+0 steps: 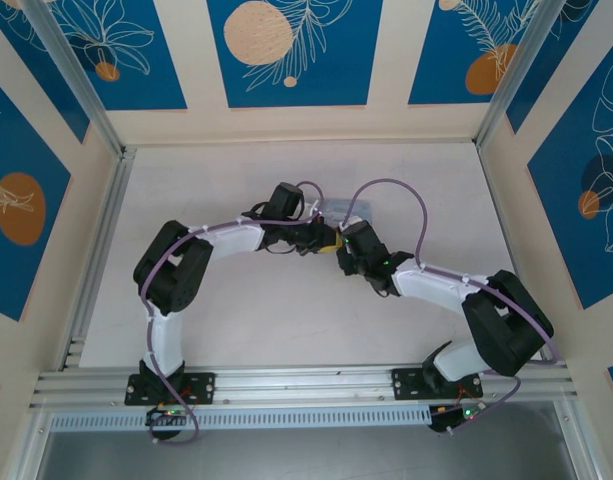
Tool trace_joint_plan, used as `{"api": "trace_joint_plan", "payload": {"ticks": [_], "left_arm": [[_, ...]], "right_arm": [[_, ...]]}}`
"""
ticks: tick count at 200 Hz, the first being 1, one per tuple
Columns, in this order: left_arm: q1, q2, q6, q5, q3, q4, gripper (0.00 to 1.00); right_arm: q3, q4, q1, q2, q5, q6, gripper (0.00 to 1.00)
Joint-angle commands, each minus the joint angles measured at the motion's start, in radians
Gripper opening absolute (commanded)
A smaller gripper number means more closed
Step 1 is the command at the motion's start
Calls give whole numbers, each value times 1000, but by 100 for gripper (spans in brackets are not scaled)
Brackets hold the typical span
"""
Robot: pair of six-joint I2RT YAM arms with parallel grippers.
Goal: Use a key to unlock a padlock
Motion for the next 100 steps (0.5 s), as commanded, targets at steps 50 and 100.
{"api": "trace_joint_plan", "payload": {"ticks": [50, 100], "left_arm": [[5, 14, 28, 66, 27, -24, 0], [4, 21, 33, 64, 24, -26, 0]], "right_arm": [[85, 39, -2, 15, 35, -25, 14], [62, 28, -79, -94, -211, 59, 0]]}}
